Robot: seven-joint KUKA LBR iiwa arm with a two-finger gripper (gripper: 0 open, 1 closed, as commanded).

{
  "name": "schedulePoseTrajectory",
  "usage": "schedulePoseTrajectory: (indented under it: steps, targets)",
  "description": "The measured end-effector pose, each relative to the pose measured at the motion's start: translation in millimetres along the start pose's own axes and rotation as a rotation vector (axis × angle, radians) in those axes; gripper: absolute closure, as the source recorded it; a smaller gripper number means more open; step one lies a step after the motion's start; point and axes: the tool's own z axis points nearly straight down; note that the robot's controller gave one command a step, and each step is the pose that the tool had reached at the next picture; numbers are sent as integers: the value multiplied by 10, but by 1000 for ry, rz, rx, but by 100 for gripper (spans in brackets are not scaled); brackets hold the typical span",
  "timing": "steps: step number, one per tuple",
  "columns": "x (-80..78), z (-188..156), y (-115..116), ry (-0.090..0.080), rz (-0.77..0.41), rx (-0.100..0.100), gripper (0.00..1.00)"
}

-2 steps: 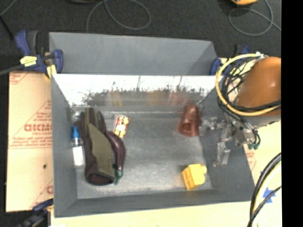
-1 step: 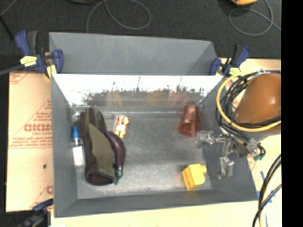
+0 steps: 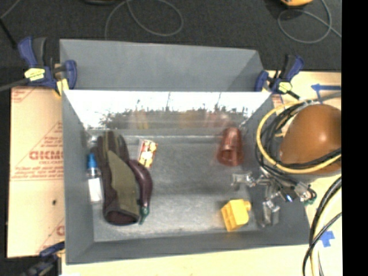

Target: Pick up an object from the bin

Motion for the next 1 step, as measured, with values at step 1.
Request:
schedulePoseTrajectory:
  steps: [1]
  targets:
    - [6, 399, 120, 0, -373, 0, 0]
